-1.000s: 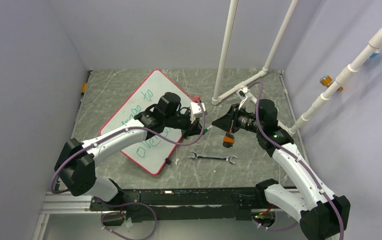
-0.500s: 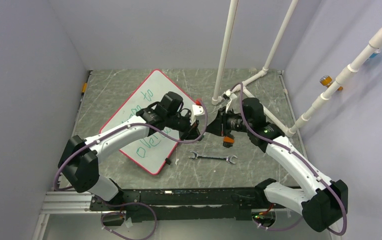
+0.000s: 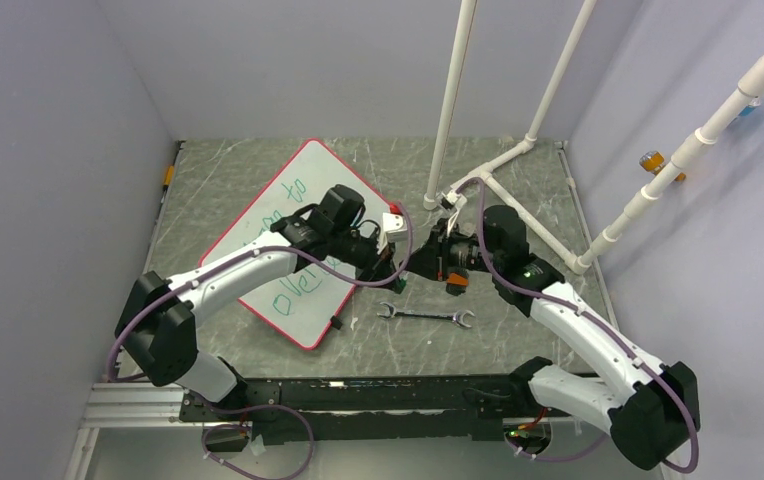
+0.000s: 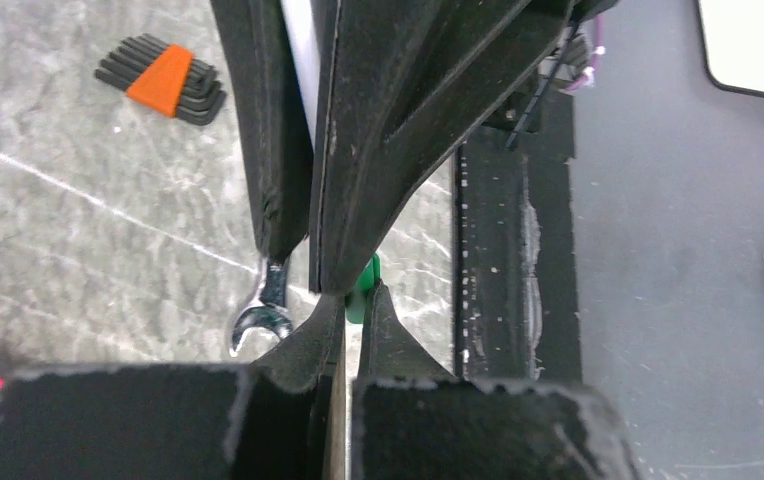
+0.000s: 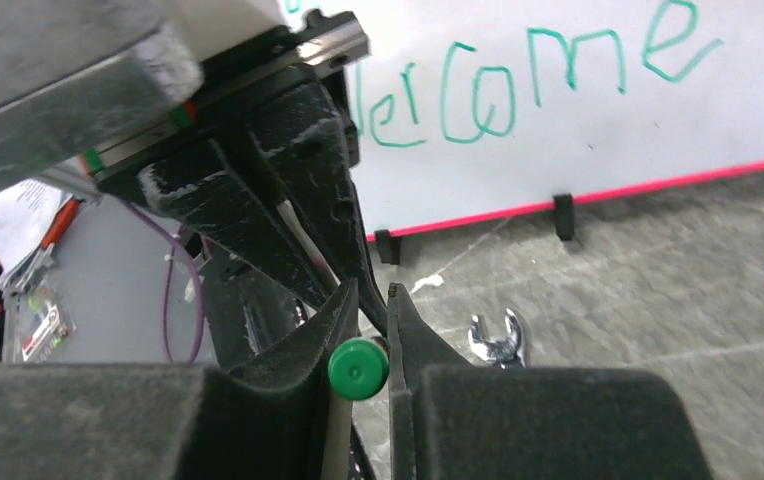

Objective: Write a sentence on the whiteboard
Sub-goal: Close the whiteboard marker.

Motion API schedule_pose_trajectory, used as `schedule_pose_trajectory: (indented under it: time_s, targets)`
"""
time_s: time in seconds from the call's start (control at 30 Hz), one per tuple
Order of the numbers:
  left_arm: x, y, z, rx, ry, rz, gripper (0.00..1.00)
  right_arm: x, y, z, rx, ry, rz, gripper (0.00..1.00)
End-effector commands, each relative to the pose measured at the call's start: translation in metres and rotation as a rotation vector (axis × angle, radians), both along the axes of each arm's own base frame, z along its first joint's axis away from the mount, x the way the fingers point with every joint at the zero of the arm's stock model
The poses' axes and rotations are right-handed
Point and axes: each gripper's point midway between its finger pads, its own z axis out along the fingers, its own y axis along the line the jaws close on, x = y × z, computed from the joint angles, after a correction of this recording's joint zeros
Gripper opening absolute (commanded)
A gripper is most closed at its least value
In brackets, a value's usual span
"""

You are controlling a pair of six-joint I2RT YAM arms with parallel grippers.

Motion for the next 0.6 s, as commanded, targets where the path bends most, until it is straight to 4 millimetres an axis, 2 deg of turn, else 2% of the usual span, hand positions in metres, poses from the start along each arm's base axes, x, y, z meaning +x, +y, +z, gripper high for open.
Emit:
schedule_pose_trajectory:
  time_s: [0.0,0.33,0.43,0.57]
  targets:
    - [-0.024,-0.019,0.102,-0.354,-0.190,-0.213,0.00,-0.042,0.023,0.010,0.103,-0.053,0.236,0.00]
    - [-0.036,-0.002,0.136,-0.503,-0.174,-0.291,0.00,-0.066,0.029,0.009,0.130,-0.096,0.342,0.00]
    - [-0.033,-0.001,0.138,-0.511,-0.191,-0.279,0.00,-0.066,0.028,0.010,0.126,-0.108,0.329,0.00]
    - [-0.026,-0.002,0.131,-0.476,-0.187,-0.228,0.00,-0.056,0.026,0.012,0.106,-0.122,0.264,0.00]
